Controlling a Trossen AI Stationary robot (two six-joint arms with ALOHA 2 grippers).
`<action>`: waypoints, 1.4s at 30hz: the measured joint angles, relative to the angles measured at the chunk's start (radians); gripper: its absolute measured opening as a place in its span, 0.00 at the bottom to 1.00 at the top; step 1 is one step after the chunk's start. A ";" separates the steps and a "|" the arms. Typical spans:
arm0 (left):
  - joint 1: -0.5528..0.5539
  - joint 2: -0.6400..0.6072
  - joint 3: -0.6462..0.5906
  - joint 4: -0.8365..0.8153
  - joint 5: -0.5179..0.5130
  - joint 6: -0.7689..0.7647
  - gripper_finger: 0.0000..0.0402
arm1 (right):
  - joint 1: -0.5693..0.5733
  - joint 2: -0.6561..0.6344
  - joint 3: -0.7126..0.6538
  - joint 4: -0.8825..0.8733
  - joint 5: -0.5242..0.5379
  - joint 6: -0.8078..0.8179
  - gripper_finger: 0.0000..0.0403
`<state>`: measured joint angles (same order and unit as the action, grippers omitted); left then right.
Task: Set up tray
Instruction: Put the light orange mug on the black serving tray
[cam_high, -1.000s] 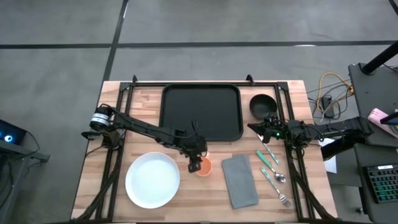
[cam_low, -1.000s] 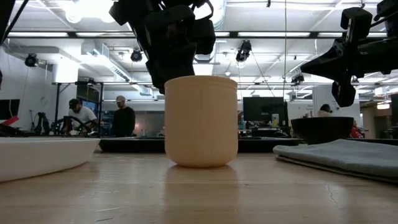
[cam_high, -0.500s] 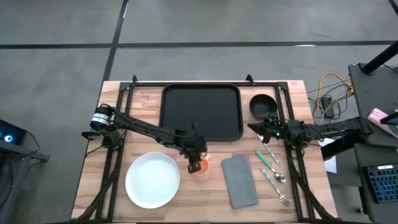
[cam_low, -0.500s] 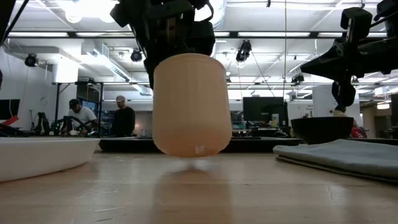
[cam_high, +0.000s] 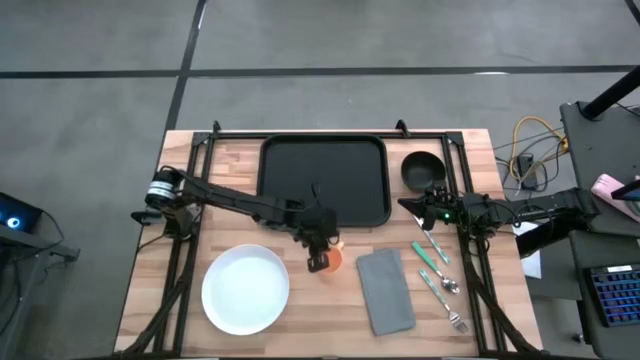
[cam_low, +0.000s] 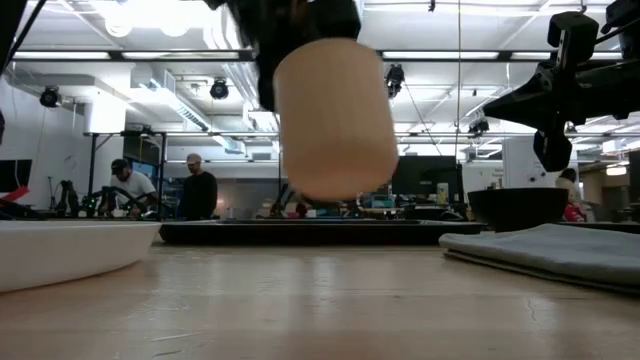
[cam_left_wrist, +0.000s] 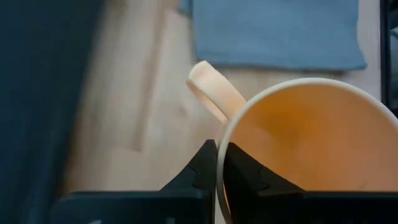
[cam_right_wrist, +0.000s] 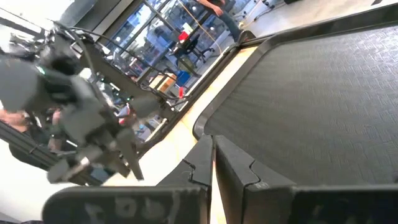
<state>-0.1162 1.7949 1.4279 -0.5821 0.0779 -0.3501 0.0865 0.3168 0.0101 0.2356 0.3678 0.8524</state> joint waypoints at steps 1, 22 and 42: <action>0.011 0.000 0.031 -0.033 -0.019 0.014 0.00 | 0.000 0.000 0.000 0.000 0.000 0.000 0.02; 0.612 -0.002 0.176 -0.278 -0.115 0.414 0.00 | 0.000 0.000 0.000 0.000 0.000 0.000 0.02; 0.928 -0.002 -0.033 -0.141 -0.140 0.611 0.00 | 0.000 0.001 0.000 0.000 0.001 -0.042 0.02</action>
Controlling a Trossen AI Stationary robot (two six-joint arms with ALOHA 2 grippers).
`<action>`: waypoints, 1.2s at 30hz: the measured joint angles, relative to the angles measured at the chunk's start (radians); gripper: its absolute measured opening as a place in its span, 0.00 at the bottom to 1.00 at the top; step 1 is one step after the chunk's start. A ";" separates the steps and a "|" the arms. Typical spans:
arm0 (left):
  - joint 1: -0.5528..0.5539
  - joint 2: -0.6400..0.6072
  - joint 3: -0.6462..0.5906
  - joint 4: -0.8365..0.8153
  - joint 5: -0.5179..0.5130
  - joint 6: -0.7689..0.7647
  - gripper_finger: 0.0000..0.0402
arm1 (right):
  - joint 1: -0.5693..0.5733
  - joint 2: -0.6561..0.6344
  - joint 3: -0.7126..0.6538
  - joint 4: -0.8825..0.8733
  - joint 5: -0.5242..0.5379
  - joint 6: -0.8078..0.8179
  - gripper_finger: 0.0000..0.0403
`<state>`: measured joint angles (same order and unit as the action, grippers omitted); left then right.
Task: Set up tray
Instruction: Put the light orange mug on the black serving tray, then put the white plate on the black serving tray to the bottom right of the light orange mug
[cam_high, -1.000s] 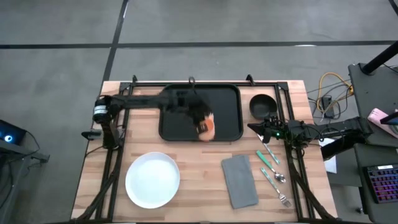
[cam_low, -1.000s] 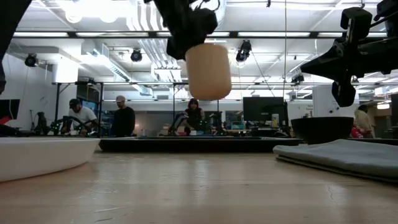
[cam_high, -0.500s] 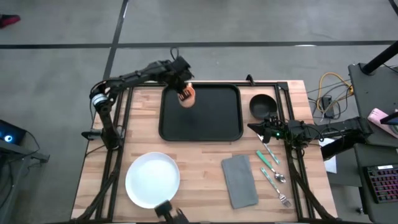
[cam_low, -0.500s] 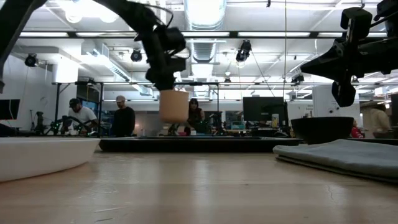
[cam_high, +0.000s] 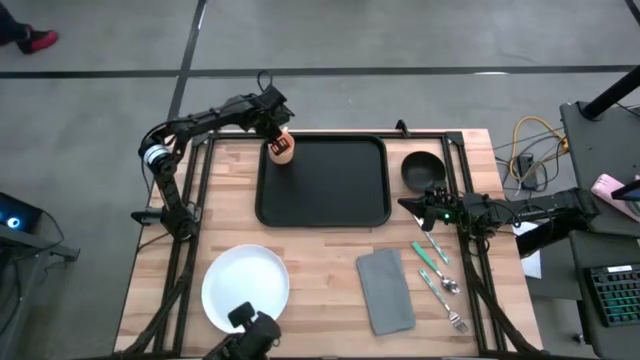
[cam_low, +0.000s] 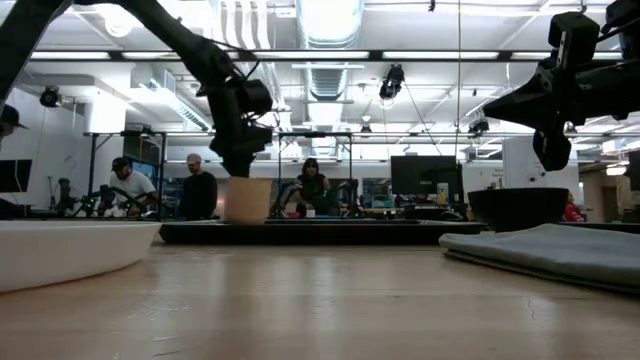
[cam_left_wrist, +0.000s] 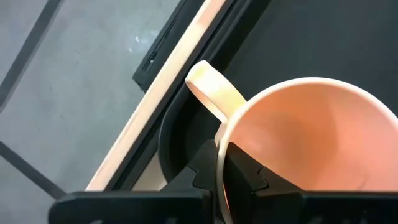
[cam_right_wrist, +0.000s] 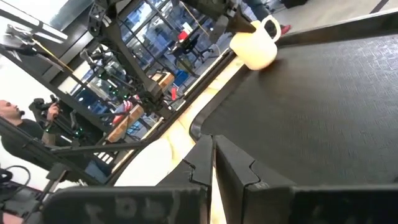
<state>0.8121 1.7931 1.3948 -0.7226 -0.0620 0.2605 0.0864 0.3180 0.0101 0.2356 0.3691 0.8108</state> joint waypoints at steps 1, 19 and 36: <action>0.003 0.000 -0.013 0.014 0.002 0.001 0.00 | 0.000 0.000 0.000 0.000 0.000 0.000 0.02; 0.008 0.002 -0.025 0.051 0.000 0.020 0.11 | 0.000 -0.002 0.000 0.001 -0.001 0.002 0.02; -0.002 -0.030 0.372 -0.257 0.017 0.008 0.70 | 0.000 -0.001 0.000 0.000 0.082 0.024 0.02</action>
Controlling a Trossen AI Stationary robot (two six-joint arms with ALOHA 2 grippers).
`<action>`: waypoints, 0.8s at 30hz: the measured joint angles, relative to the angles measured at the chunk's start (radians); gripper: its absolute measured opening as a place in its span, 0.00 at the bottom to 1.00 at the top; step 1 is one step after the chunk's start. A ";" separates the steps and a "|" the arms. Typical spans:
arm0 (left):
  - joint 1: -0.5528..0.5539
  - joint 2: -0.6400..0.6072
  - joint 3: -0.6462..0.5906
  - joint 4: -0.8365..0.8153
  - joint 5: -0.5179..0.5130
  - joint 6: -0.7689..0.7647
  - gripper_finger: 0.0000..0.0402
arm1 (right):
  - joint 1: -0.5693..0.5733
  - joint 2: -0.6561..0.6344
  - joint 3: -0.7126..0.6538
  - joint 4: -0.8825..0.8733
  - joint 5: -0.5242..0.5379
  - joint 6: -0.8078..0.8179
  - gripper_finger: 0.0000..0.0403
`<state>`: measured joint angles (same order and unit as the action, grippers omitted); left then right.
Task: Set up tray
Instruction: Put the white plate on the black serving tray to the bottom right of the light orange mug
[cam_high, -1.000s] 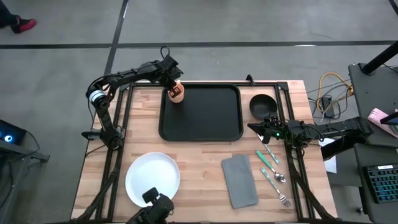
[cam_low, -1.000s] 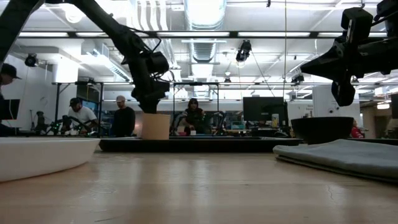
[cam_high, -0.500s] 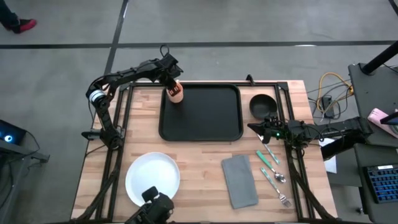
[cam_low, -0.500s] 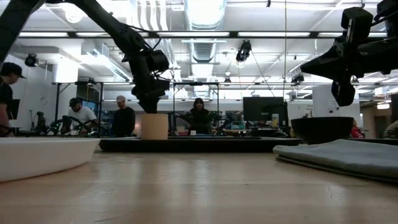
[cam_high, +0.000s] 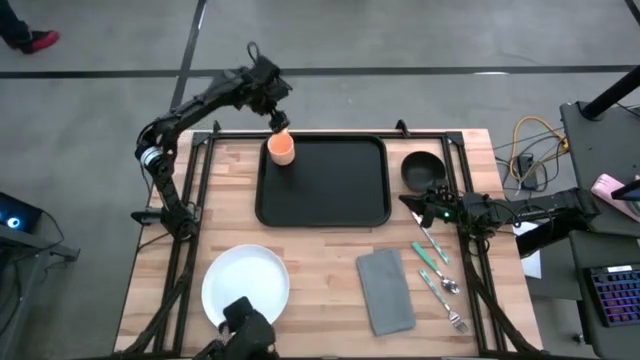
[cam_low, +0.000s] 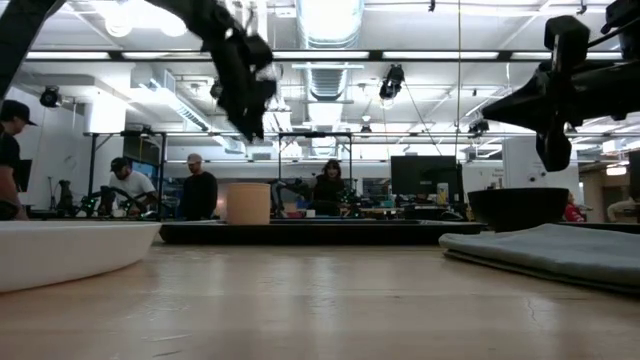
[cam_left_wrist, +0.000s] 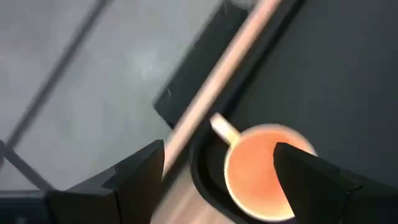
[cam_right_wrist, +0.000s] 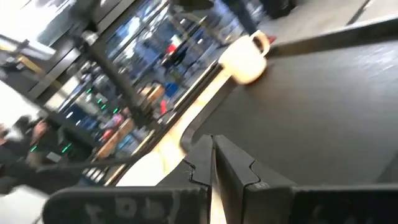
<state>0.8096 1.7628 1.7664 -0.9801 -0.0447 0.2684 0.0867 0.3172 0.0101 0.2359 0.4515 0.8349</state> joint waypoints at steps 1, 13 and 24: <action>-0.009 -0.005 0.044 0.003 0.021 -0.005 0.70 | 0.000 0.000 0.000 0.000 0.025 0.002 0.02; -0.205 -0.022 0.467 0.194 0.357 0.008 0.70 | 0.000 0.001 0.000 -0.001 0.076 0.089 0.02; -0.451 -0.026 0.551 0.172 0.369 0.024 0.70 | 0.000 -0.001 0.000 -0.028 0.056 0.106 0.02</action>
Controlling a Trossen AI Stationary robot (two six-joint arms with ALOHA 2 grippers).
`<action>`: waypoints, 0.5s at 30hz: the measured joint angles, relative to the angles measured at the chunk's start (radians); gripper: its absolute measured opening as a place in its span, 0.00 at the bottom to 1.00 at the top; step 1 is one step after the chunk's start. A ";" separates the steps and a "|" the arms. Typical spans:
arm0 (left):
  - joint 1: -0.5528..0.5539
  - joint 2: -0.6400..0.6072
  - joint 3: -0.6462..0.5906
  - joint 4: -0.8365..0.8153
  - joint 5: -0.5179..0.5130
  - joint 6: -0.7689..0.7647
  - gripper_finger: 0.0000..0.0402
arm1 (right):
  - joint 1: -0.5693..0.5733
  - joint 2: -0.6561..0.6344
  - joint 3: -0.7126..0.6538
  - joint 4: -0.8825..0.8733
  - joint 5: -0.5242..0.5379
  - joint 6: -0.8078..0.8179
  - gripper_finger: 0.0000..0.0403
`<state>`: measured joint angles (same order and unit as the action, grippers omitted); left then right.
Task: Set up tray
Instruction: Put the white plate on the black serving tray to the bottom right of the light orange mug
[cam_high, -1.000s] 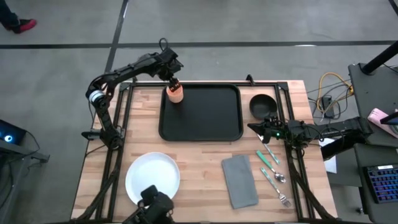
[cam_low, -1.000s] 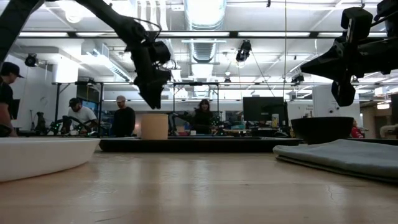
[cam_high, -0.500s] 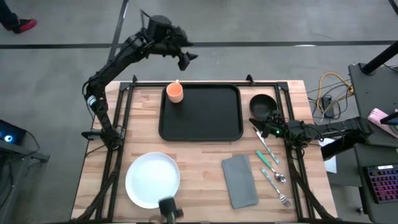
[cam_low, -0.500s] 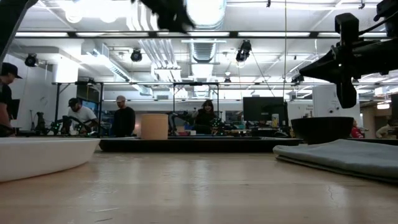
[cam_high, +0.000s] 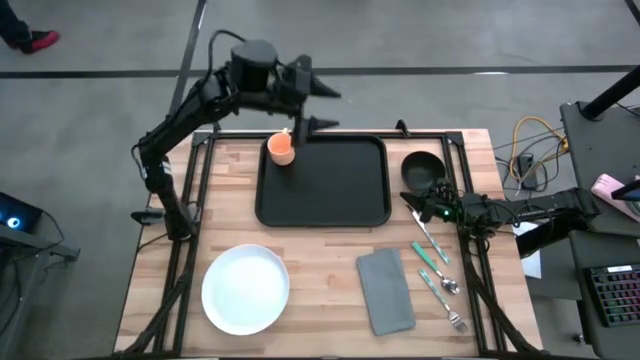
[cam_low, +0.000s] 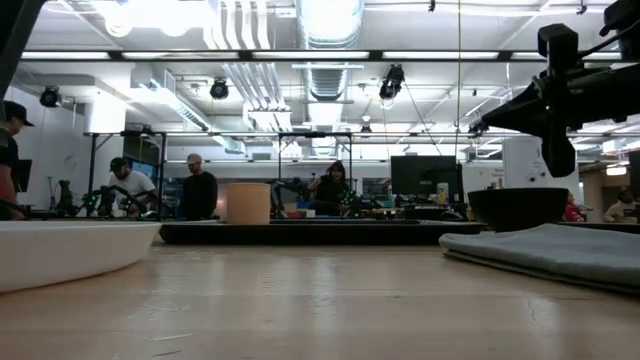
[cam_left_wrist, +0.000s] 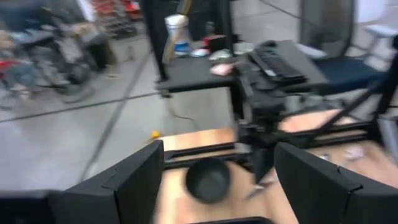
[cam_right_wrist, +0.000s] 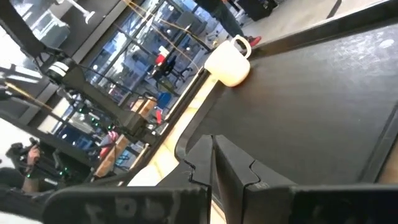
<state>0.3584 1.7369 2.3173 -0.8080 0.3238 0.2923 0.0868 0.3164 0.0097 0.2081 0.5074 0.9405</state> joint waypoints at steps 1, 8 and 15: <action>-0.022 -0.001 -0.001 -0.016 0.000 -0.012 0.70 | 0.000 0.000 0.000 0.000 -0.011 -0.011 0.02; -0.207 -0.004 -0.019 -0.185 -0.065 -0.030 0.70 | 0.000 0.000 0.000 -0.056 -0.045 -0.039 0.02; -0.374 -0.003 -0.053 -0.227 -0.300 -0.064 0.70 | 0.000 0.001 0.000 -0.087 -0.048 -0.016 0.02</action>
<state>-0.0159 1.7336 2.2646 -1.0355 0.0234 0.2283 0.0868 0.3176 0.0097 0.1210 0.4591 0.9249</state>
